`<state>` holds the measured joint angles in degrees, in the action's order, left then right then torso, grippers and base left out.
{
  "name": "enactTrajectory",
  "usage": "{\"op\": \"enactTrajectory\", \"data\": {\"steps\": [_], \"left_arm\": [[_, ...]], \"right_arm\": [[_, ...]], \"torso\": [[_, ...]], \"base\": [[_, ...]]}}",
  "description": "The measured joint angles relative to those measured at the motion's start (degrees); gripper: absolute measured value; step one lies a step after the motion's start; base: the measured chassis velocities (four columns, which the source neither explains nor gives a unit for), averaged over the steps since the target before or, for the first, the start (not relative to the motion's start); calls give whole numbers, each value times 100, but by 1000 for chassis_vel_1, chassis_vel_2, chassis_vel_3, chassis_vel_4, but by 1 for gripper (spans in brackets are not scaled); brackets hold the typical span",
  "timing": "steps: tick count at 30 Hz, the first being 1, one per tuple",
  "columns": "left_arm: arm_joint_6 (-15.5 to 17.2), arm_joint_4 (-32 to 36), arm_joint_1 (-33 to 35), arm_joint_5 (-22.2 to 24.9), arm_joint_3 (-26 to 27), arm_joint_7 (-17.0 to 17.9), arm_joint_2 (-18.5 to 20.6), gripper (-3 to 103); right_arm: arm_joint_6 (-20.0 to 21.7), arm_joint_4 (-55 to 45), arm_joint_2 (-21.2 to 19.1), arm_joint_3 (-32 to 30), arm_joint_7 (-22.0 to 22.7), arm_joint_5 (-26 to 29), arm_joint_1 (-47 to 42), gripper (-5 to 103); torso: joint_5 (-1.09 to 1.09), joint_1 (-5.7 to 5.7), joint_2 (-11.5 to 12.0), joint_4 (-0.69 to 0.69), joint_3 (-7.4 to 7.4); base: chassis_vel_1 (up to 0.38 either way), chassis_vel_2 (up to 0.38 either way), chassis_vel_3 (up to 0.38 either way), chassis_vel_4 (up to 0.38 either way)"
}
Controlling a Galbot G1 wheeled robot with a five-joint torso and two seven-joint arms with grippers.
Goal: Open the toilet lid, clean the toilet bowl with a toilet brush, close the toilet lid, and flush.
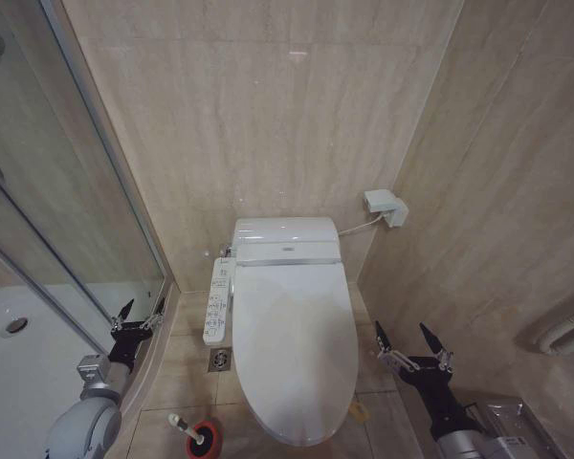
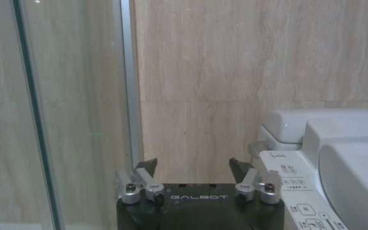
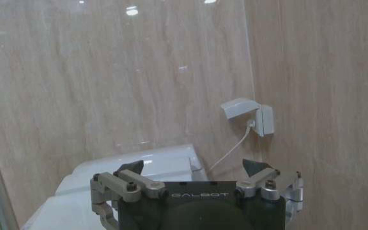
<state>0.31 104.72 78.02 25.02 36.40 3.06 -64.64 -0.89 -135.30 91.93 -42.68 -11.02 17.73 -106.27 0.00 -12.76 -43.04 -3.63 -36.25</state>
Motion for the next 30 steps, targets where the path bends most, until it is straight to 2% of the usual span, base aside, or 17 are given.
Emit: {"op": "enactTrajectory", "data": {"steps": [3, 6, 7, 8, 11, 12, 15, 16, 22, 23, 25, 29, 30], "left_arm": [[-127, -206, -145, 25, -60, -102, 9, 75], [-555, -791, -547, 79, -245, -402, 24, 75], [-757, -1065, -734, 105, -331, -546, 31, 47], [-757, -1065, -734, 105, -331, -546, 31, 47], [-1227, -1703, -1168, 165, -532, -873, 46, 47], [-1227, -1703, -1168, 165, -532, -873, 46, 47], [-1581, -2194, -1503, 211, -683, -1125, 62, 47], [-1691, -2342, -1602, 225, -731, -1202, 65, 20], [-1731, -2390, -1630, 229, -746, -1229, 66, 20], [-1744, -2421, -1648, 230, -750, -1241, 67, 0], [-1783, -2501, -1701, 230, -765, -1277, 67, 0], [-2144, -3321, -2216, 150, -877, -1620, 72, 0], [-2144, -3321, -2216, 150, -877, -1620, 72, 0]], "right_arm": [[0, 0, 0, 0, 0, 0, 0, 100], [0, -1, 0, 0, 0, 0, 0, 100], [0, -1, 0, 0, 0, 0, 0, 100], [0, -1, 0, 0, 0, 0, 0, 100], [0, 0, 0, 0, 0, 0, 0, 100], [0, 0, 0, 0, 0, 0, 0, 100], [0, 0, 0, 0, 0, 0, 0, 100], [0, -1, 0, 0, 0, 0, 0, 100], [0, 0, 0, 0, 0, 0, 0, 100], [0, 0, 0, 0, 0, 0, 0, 100], [0, 0, 0, 1, 0, 0, 0, 100], [0, 0, 0, 0, 0, 0, 0, 100], [0, 0, 0, 0, 0, 0, 0, 100]], "torso": [[2, 0, 0, 0, 0], [1, 0, 0, -1, 0], [0, 0, 0, -2, 0], [0, 0, 0, -2, 0], [0, 0, 0, -2, 0], [0, 0, 0, -2, 0], [0, 0, 0, -2, 0], [-1, -1, 0, -3, -1], [0, 0, 0, 0, 0], [0, 0, 0, 0, 0], [0, 0, 0, 0, 0], [0, 0, 0, -1, 0], [0, 0, 0, -1, 0]], "base": [[0, 0, 0, 0], [0, 0, 0, 0], [0, 0, 0, 0], [0, 0, 0, 0], [0, 0, 0, 0], [0, 0, 0, 0], [0, 0, 0, 0], [0, 0, 0, 0], [0, 0, 0, 0], [0, 0, 0, 0], [0, 0, 0, 0], [0, 0, 0, 0], [0, 0, 0, 0]]}}
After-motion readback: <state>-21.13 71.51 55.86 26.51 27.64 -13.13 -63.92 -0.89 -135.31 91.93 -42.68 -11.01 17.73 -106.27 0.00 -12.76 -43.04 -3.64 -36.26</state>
